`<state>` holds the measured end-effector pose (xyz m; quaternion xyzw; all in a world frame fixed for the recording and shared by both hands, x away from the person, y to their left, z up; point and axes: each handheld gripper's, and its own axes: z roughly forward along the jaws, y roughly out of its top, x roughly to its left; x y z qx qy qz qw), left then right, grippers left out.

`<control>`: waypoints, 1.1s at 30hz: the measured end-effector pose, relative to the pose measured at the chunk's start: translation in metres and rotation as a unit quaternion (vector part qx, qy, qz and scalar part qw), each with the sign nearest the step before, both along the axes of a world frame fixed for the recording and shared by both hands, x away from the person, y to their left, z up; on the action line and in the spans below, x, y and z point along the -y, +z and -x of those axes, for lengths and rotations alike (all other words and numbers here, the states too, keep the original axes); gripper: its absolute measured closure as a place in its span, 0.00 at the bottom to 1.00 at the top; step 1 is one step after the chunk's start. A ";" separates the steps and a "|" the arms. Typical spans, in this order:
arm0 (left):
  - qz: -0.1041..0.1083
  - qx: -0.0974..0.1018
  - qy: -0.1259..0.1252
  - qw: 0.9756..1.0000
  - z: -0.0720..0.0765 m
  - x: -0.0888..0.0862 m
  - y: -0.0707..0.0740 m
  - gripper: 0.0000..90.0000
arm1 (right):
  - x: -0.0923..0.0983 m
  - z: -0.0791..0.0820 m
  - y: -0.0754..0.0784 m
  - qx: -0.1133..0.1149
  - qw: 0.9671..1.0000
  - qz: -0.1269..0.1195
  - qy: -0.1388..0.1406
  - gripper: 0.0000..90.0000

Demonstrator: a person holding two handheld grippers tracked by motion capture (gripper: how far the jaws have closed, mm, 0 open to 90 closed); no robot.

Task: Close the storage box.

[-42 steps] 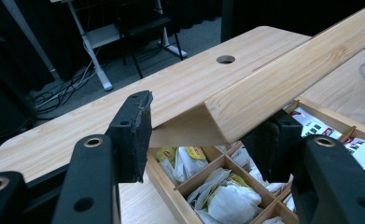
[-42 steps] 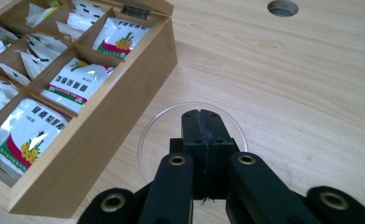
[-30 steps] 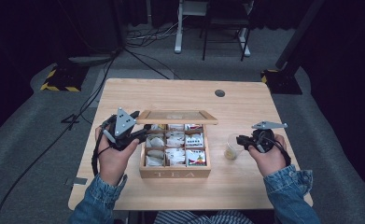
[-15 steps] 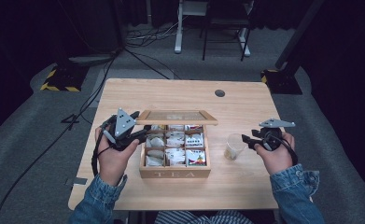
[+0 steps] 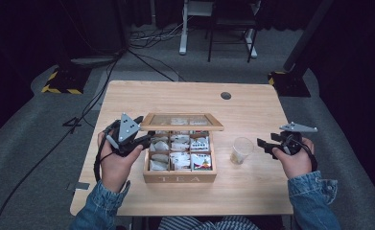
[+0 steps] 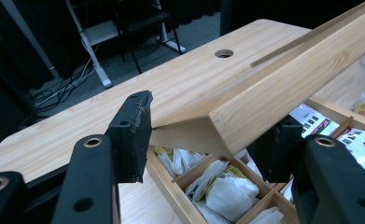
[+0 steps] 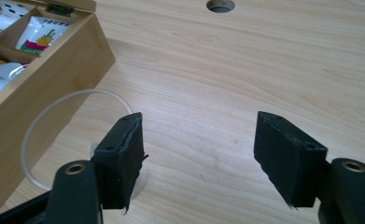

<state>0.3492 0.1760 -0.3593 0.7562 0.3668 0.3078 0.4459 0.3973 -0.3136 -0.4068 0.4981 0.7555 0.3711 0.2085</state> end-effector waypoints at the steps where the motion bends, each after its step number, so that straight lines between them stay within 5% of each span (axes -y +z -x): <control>1: 0.001 -0.003 0.000 1.000 0.001 0.000 0.000 0.50 | 0.001 0.000 -0.001 -0.001 1.000 -0.003 -0.001 0.38; 33: -0.016 -0.076 0.038 0.996 0.036 0.006 -0.024 0.52 | -0.002 -0.008 -0.025 -0.017 0.999 -0.042 0.020 0.38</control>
